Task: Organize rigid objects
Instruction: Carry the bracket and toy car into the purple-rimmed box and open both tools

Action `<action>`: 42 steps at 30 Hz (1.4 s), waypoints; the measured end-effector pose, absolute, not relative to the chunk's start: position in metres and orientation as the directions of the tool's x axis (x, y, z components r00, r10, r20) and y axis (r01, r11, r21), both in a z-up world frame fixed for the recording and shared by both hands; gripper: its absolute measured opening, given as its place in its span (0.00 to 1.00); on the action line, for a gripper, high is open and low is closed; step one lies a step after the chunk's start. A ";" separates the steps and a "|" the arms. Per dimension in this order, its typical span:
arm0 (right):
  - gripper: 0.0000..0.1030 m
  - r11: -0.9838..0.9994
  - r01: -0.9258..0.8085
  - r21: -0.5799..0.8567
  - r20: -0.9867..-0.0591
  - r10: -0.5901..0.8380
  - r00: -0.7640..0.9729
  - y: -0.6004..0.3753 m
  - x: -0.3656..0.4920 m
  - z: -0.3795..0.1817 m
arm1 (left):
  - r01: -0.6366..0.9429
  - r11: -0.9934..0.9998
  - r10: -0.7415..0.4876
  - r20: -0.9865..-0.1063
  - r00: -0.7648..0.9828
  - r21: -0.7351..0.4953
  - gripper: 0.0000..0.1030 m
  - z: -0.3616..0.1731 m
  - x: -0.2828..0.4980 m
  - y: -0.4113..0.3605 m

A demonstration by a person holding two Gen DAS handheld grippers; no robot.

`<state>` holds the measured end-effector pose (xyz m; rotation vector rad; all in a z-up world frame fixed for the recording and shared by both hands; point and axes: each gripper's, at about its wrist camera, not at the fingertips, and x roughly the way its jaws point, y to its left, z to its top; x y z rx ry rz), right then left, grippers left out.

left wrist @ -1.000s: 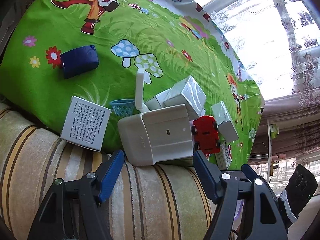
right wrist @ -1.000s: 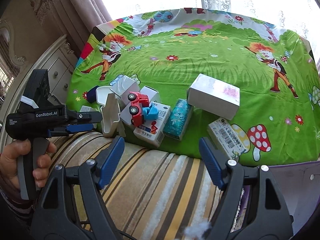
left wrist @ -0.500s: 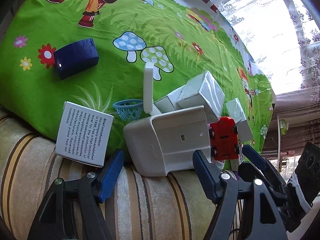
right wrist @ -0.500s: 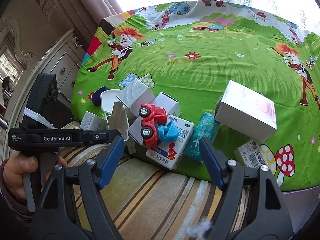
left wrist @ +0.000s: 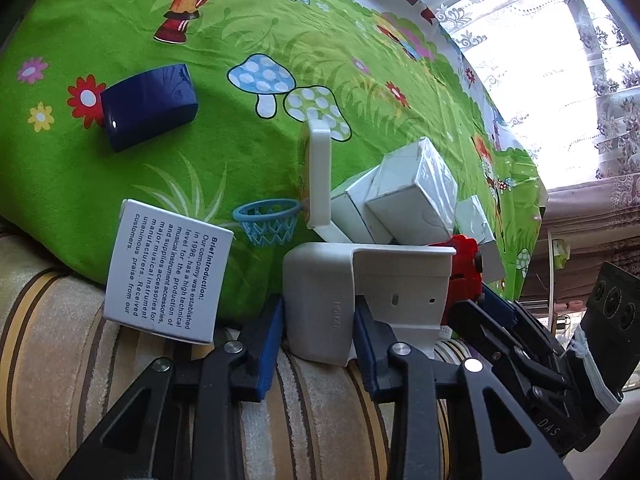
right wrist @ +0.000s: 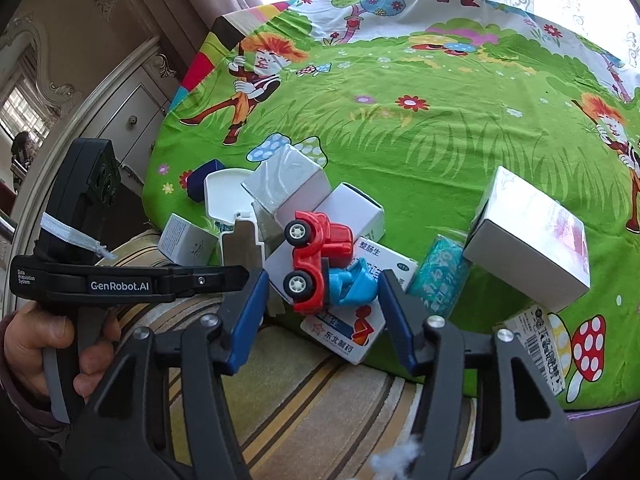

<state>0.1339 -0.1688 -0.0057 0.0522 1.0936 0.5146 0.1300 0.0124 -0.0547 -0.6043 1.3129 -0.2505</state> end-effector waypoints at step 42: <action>0.46 0.952 0.184 -0.246 -0.867 -0.301 0.398 -0.423 -0.008 -0.005 | 0.033 0.782 -0.603 -0.740 0.298 -0.623 0.34 0.002 0.084 -0.041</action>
